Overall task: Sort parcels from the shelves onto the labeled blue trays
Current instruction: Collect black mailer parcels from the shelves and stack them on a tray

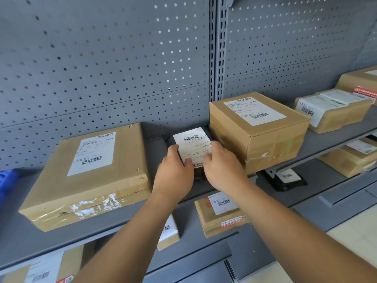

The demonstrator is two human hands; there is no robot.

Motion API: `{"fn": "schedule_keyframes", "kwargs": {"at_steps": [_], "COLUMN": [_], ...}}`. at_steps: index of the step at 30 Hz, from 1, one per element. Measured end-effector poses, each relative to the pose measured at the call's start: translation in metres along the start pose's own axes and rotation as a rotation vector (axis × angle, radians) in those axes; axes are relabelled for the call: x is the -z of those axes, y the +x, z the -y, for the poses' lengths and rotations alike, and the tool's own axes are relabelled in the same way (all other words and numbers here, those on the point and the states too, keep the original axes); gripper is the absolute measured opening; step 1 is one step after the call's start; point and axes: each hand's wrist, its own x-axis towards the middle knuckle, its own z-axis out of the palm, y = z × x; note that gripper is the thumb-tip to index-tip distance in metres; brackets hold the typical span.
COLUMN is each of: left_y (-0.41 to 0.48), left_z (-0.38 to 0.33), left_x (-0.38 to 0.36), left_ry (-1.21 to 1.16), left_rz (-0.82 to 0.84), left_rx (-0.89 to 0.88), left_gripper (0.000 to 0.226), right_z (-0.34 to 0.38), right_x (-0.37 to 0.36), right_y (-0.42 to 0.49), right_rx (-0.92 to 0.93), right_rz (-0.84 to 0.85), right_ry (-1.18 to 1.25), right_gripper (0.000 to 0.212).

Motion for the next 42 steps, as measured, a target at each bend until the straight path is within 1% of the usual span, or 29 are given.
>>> {"fn": "schedule_keyframes", "kwargs": {"at_steps": [2,7,11,15,19,21,24,28,31,34,36,39,42], "left_y": [-0.002,-0.004,-0.006,-0.010,-0.013,-0.016,-0.023,-0.033,-0.039,-0.045,-0.050,-0.059,-0.068], "left_z": [0.000,0.000,0.000,-0.002,-0.003,-0.004,-0.012,-0.024,-0.030,-0.035,-0.038,-0.040,-0.038], "left_x": [0.001,0.004,0.002,0.002,0.002,0.001,0.002,0.004,0.009,0.014,0.018,0.027,0.040], "left_ry": [-0.005,0.016,0.011,0.013,-0.031,-0.077,-0.138,-0.208,-0.236,-0.273,-0.328,-0.376,-0.431], "left_rz": [0.006,0.008,0.005,-0.006,-0.021,-0.028,-0.066,-0.132,-0.165,-0.191,-0.215,-0.268,-0.316], "left_rx": [0.018,0.033,0.077,0.113,0.143,0.156,0.140,0.115,0.094,0.087,0.086,0.068,0.061], "left_gripper": [0.039,0.046,0.057,0.065,0.055,0.046,0.026,0.016,0.016,0.026,0.028,0.029,0.028], "right_z": [0.000,-0.004,-0.006,-0.011,-0.015,-0.017,-0.020,-0.024,-0.025,-0.024,-0.022,-0.014,-0.003], "right_x": [0.000,-0.003,0.001,0.002,0.007,0.010,0.011,0.017,0.024,0.029,0.034,0.041,0.043], "right_y": [-0.002,-0.005,-0.006,-0.005,-0.008,-0.010,-0.014,-0.021,-0.025,-0.027,-0.029,-0.033,-0.036], "right_rx": [0.019,0.059,0.026,-0.022,-0.066,-0.071,-0.046,0.009,0.058,0.101,0.127,0.137,0.170], "right_rz": [0.005,-0.006,0.017,0.022,0.042,0.035,0.015,0.008,-0.015,-0.031,-0.056,-0.099,-0.128], "right_ry": [-0.018,0.001,0.081,0.173,0.252,0.285,0.340,0.413,0.454,0.492,0.518,0.582,0.651], "right_gripper": [0.029,0.030,0.039,0.035,0.040,0.038,0.031,0.028,0.029,0.038,0.044,0.042,0.037]}}
